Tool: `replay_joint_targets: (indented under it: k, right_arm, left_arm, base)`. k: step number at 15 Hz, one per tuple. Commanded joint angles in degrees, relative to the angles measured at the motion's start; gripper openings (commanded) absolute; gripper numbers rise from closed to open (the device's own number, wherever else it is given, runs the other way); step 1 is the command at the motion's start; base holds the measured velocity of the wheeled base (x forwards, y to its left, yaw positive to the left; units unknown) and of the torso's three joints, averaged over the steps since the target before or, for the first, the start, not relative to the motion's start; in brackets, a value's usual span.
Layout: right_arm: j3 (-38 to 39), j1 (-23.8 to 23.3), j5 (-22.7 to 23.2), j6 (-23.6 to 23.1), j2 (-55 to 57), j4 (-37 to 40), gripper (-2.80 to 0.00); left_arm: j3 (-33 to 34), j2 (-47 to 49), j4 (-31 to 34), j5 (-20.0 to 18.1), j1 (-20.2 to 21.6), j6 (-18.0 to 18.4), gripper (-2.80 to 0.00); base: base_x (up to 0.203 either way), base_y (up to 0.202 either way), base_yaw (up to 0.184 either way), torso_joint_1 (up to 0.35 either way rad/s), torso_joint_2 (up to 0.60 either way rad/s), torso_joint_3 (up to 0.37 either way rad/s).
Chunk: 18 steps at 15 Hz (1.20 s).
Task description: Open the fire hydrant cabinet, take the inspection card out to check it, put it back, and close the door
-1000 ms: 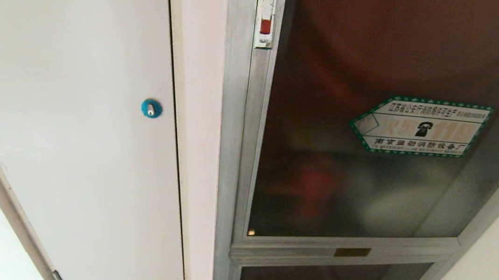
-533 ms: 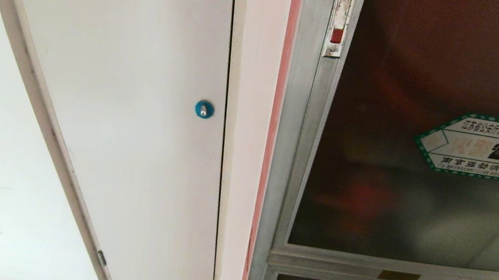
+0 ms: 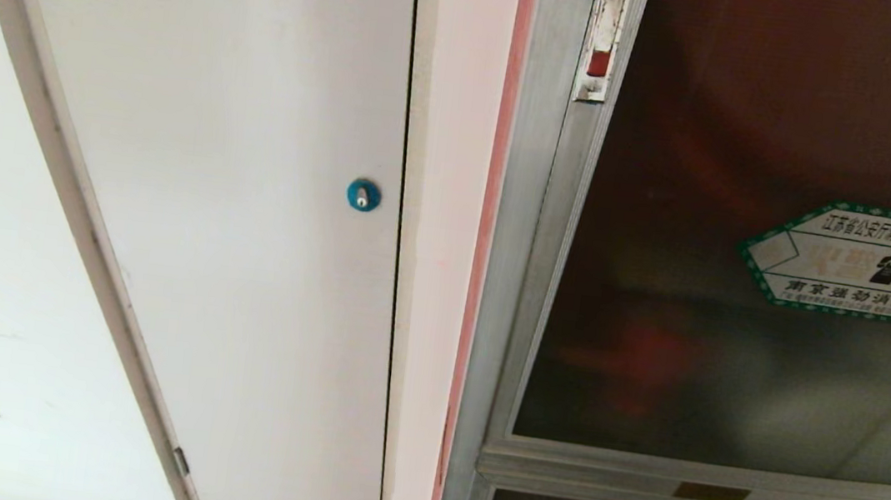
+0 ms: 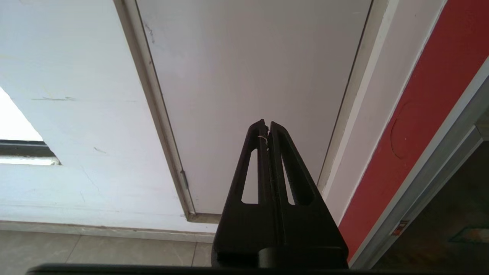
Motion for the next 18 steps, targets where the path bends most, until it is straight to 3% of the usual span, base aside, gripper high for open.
replay_joint_targets:
  k: [1, 18]
  right_arm:
    - [0.02, 0.00, -0.03, 1.10, -0.06, 0.04, -2.80]
    - [0.01, 0.00, -0.15, 1.52, -0.06, 0.04, -2.80]
  left_arm:
    - [-0.02, 0.09, 0.00, 0.00, -0.05, 0.03, -2.80]
    - [-0.11, 0.09, 0.15, 0.00, 0.01, 0.03, -2.80]
  base:
    - [0.000, 0.000, 0.000, 0.000, 0.00, 0.000]
    - [0.000, 0.000, 0.000, 0.000, 0.00, 0.000]
